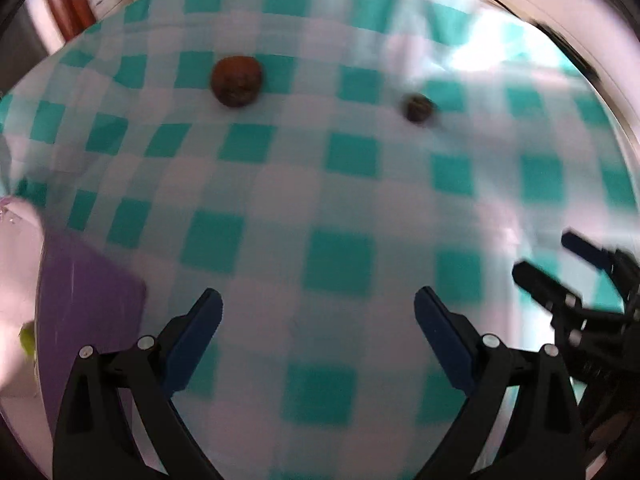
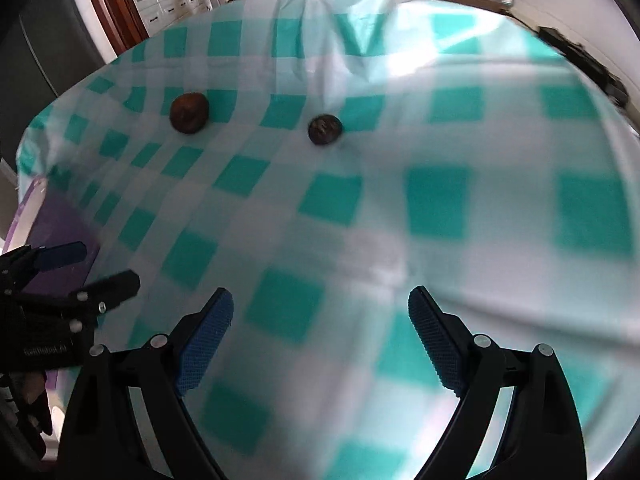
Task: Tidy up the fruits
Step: 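Grasp a brown nut with the right tool while the left tool grasps the red-brown apple, then carry the brown nut and red-brown apple into the box with both tools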
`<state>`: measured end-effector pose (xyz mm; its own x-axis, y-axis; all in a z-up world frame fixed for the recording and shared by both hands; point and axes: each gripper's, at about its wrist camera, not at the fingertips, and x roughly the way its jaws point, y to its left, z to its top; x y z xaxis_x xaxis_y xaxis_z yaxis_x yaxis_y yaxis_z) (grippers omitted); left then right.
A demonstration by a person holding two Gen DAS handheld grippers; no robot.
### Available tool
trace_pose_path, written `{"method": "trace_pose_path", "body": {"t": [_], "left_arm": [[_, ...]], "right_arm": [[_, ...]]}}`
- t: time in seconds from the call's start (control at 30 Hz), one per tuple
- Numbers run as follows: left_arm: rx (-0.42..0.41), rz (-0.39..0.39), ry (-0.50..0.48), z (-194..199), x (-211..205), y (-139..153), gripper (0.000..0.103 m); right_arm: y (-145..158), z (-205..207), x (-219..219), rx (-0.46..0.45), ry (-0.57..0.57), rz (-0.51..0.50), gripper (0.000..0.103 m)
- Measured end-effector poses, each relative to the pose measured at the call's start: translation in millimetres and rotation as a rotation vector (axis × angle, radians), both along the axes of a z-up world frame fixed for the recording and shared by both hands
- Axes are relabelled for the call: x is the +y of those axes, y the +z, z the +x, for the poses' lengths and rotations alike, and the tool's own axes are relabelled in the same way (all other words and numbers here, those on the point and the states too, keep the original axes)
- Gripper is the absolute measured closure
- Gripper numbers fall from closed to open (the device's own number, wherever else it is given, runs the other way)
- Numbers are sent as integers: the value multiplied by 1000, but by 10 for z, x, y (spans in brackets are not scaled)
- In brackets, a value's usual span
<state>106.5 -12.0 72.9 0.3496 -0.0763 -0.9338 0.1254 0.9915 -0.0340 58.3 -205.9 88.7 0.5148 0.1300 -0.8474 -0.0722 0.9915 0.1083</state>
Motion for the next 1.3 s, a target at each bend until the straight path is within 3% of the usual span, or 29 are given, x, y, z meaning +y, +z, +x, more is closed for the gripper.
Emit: {"method": "trace_pose_path", "body": {"t": [0.3, 0.47, 0.77, 0.93, 0.97, 1.03, 1.3], "left_arm": [[-53, -81, 184, 1334, 526, -344, 6], [-86, -121, 224, 1767, 646, -494, 6], [-103, -146, 268, 2366, 652, -652, 6], [-122, -68, 243, 2547, 553, -703, 7], [-133, -46, 231, 2546, 528, -707, 11], [-170, -25, 192, 2492, 473, -668, 35], [-110, -84, 138, 1917, 358, -586, 37]], "right_arm": [[-286, 1263, 303, -34, -46, -35, 20], [-439, 1605, 268, -21, -110, -17, 24], [-549, 1859, 272, -39, -163, -14, 28], [-529, 1960, 265, -55, -177, -16, 38], [-525, 1985, 271, -60, -177, -26, 41], [-523, 2021, 280, -62, -172, -50, 61], [-276, 1665, 260, -99, -139, -9, 62]]}}
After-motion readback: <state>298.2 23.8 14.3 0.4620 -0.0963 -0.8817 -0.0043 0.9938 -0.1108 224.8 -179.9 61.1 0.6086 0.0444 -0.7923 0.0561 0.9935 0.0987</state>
